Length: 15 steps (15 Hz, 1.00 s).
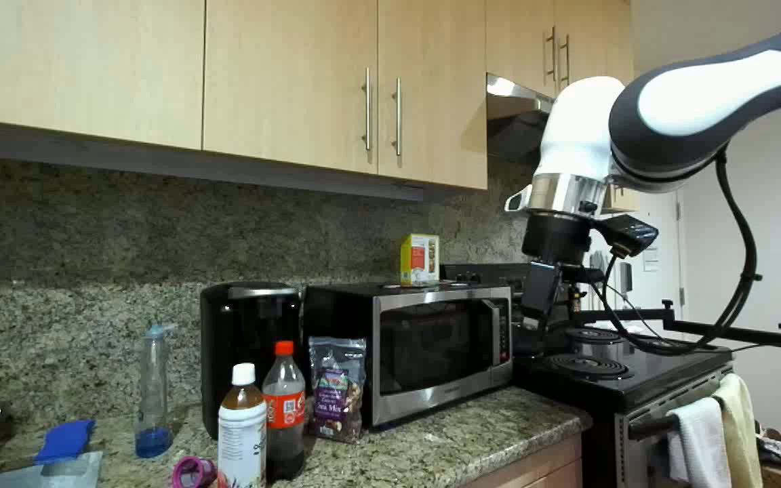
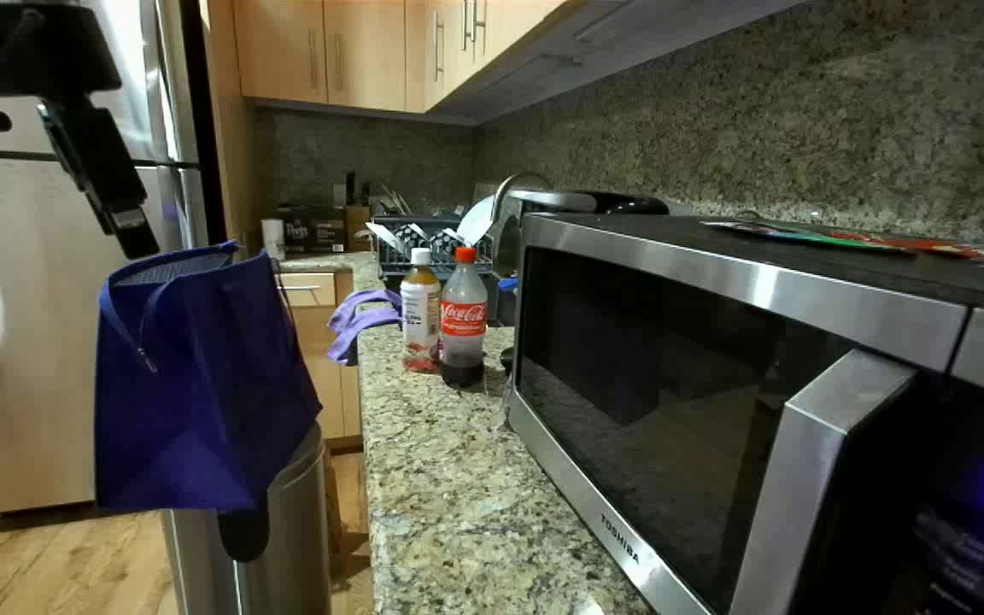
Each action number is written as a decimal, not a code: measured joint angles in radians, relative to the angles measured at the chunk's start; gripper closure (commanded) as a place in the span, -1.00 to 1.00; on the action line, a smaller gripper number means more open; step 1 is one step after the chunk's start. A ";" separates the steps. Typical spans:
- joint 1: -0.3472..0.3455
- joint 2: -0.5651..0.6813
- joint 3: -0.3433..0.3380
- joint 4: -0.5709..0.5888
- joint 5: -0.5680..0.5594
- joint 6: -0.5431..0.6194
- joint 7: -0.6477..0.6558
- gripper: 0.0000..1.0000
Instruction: Put the Coca-Cola bottle in the blue bag
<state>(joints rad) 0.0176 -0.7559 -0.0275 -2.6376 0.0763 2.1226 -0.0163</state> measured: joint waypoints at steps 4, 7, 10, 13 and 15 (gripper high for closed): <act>0.000 0.003 0.003 0.005 -0.007 -0.003 -0.001 -1.00; 0.004 0.035 0.022 0.044 -0.012 -0.006 -0.014 -1.00; 0.030 0.120 0.051 0.127 -0.016 -0.006 -0.019 -1.00; 0.051 0.248 0.087 0.247 -0.048 -0.006 -0.019 -1.00; 0.052 0.347 0.105 0.348 -0.079 -0.002 -0.019 -1.00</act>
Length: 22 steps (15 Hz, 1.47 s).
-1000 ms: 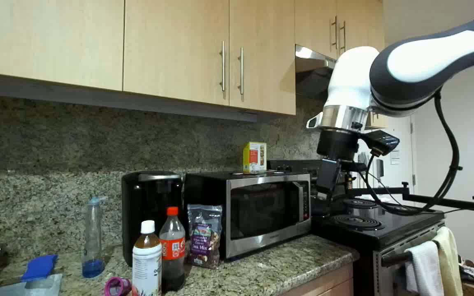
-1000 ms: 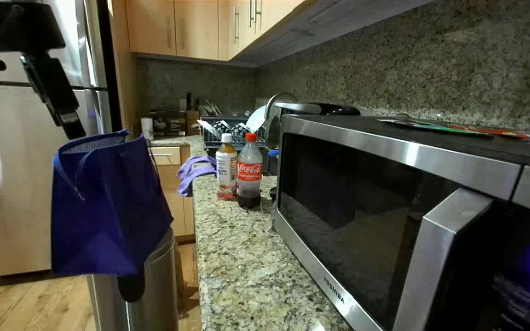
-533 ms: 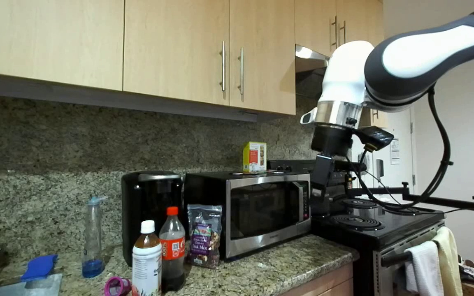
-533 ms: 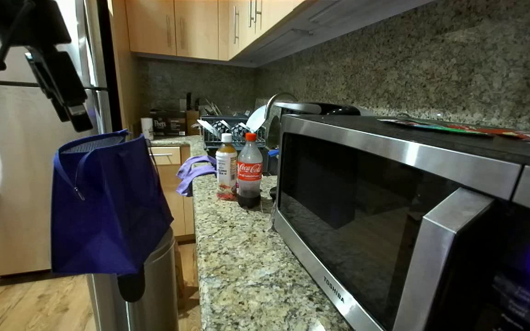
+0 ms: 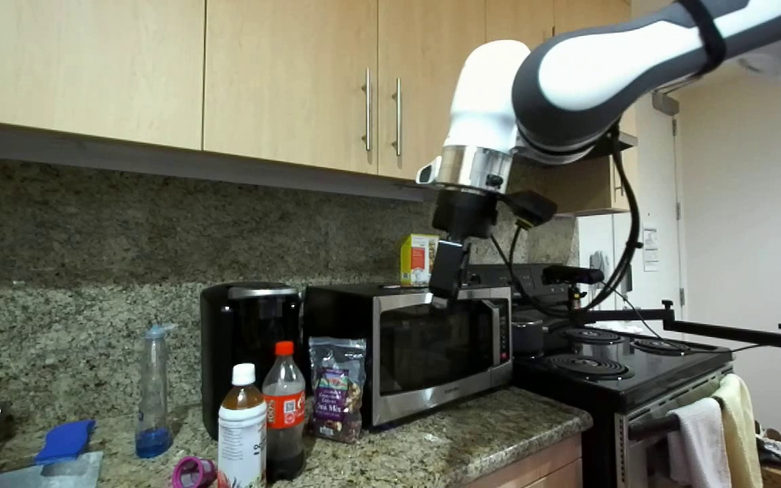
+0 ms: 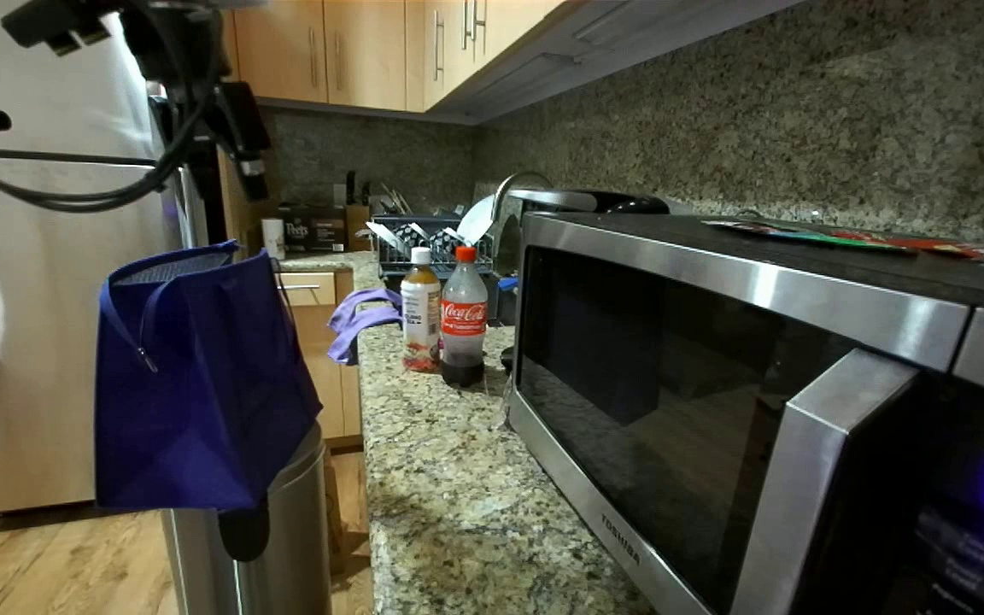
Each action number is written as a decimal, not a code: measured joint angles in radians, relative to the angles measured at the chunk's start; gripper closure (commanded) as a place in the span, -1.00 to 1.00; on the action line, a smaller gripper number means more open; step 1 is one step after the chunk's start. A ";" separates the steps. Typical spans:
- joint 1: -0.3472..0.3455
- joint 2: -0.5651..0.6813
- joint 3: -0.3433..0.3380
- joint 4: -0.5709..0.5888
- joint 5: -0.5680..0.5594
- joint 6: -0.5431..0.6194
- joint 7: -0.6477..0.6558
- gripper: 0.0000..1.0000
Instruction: Put the Coca-Cola bottle in the blue bag
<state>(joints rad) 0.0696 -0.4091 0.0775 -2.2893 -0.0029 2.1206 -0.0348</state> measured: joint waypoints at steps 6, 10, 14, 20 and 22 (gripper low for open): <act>-0.002 0.309 0.015 0.346 -0.132 0.000 0.035 -1.00; 0.000 0.490 0.012 0.562 -0.147 -0.019 0.058 -1.00; 0.002 0.622 0.008 0.732 -0.146 -0.064 0.060 -1.00; 0.007 0.651 0.008 0.771 -0.146 -0.077 0.060 -1.00; 0.007 0.653 0.002 0.771 -0.140 -0.077 0.061 -1.00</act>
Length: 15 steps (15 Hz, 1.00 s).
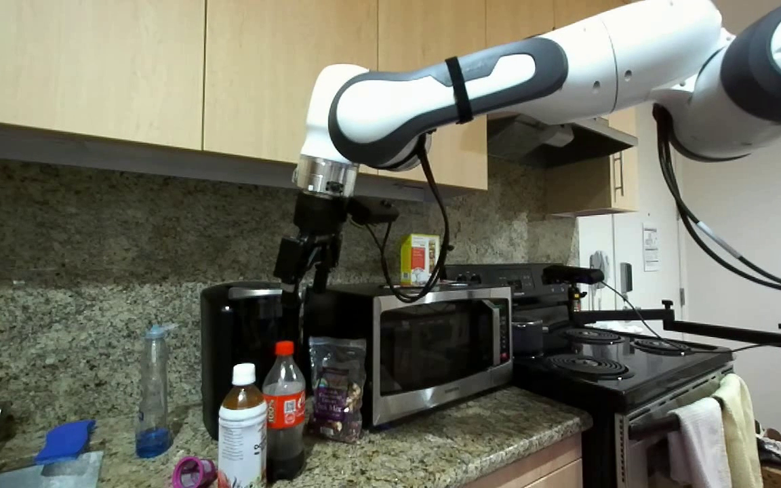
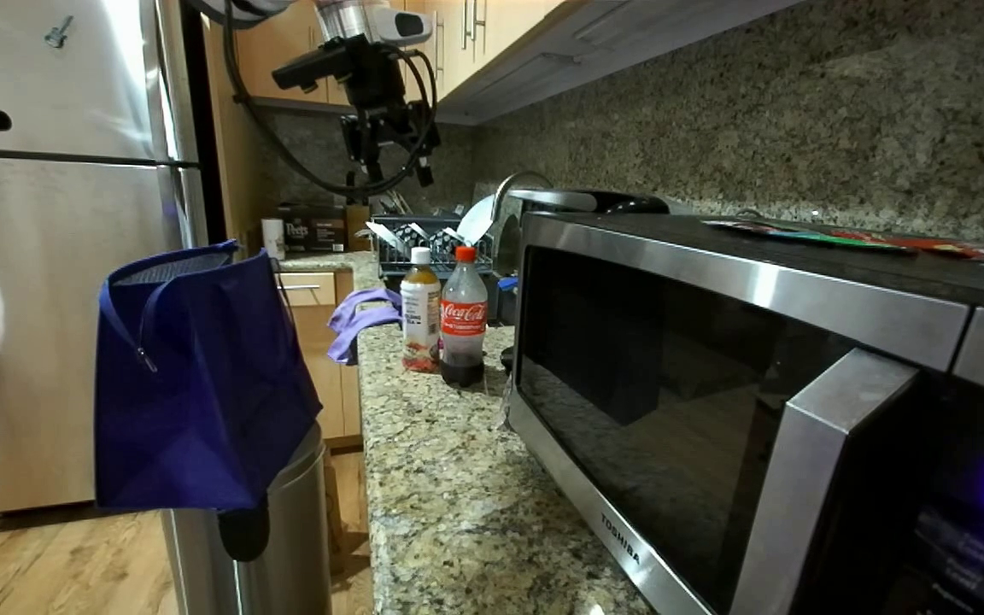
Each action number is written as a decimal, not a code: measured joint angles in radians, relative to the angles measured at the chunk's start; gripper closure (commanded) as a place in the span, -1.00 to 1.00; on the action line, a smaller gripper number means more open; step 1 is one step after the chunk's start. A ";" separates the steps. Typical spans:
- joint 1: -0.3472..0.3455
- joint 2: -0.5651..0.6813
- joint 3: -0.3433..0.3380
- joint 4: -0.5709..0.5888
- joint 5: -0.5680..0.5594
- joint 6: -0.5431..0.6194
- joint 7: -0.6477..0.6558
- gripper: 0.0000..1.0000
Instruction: Put the Coca-Cola bottle in the blue bag
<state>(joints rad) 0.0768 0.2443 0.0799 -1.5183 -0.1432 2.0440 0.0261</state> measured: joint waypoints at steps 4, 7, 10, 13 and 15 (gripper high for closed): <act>0.000 0.013 -0.019 0.004 0.007 0.000 0.008 -1.00; 0.001 0.043 -0.023 0.024 0.007 -0.008 0.009 -1.00; 0.012 0.088 -0.023 0.067 0.005 -0.038 0.013 -1.00; 0.025 0.139 -0.029 0.132 0.003 -0.059 0.023 -1.00; 0.032 0.172 -0.039 0.179 -0.001 -0.062 0.026 -1.00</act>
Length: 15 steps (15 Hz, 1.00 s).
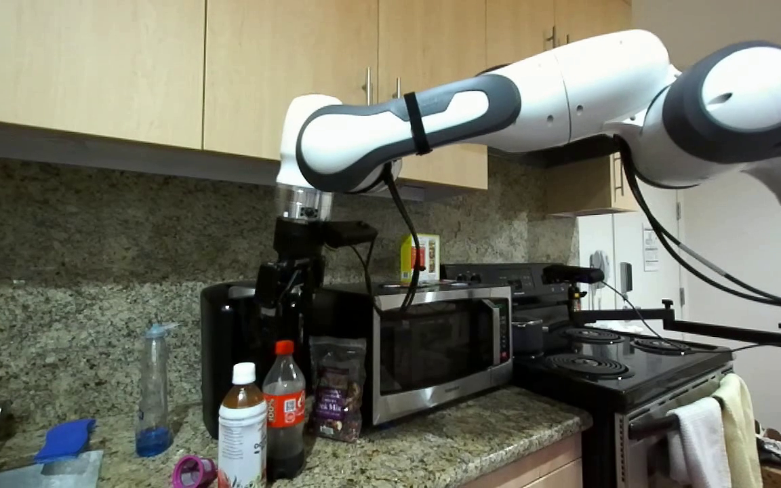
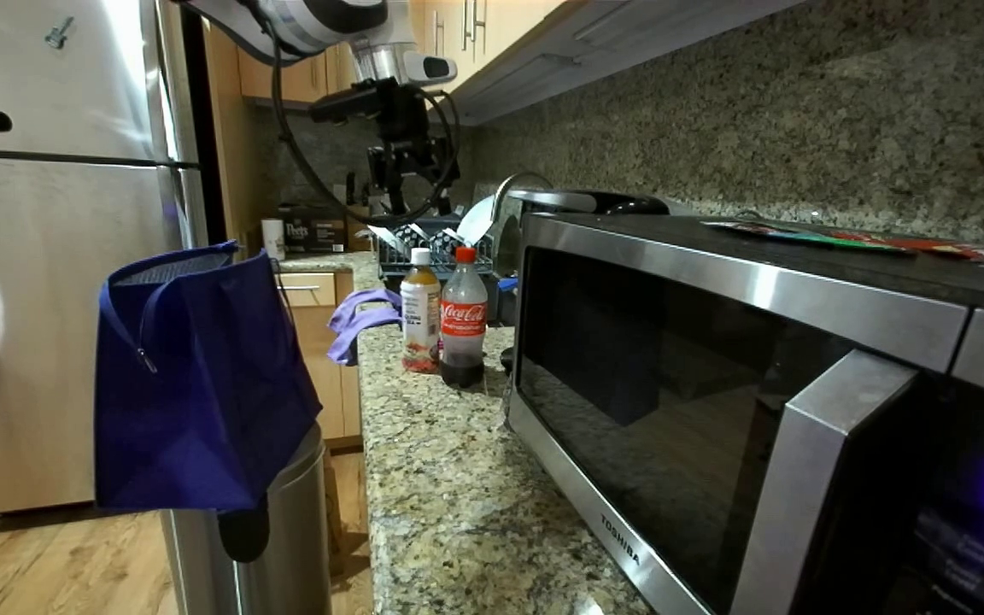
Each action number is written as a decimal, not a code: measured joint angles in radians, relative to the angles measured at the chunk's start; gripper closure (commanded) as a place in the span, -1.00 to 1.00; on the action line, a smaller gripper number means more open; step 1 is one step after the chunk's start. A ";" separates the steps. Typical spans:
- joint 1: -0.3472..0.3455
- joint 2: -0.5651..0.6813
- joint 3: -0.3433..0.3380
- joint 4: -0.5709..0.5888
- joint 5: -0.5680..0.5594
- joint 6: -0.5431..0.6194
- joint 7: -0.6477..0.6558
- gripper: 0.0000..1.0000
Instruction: Put the Coca-Cola bottle in the blue bag
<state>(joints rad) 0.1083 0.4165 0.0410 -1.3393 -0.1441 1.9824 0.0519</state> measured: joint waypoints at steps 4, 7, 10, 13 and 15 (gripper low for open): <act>0.000 0.065 -0.025 0.091 -0.001 -0.006 0.001 -1.00; -0.005 0.114 -0.044 0.140 0.000 -0.010 0.001 -1.00; -0.014 0.163 -0.050 0.174 0.000 -0.010 0.001 -1.00; -0.016 0.200 -0.058 0.198 0.000 -0.009 0.001 -0.37; -0.016 0.215 -0.059 0.217 0.001 -0.009 0.001 -0.09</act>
<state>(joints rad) 0.0921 0.6313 -0.0184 -1.1225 -0.1436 1.9735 0.0524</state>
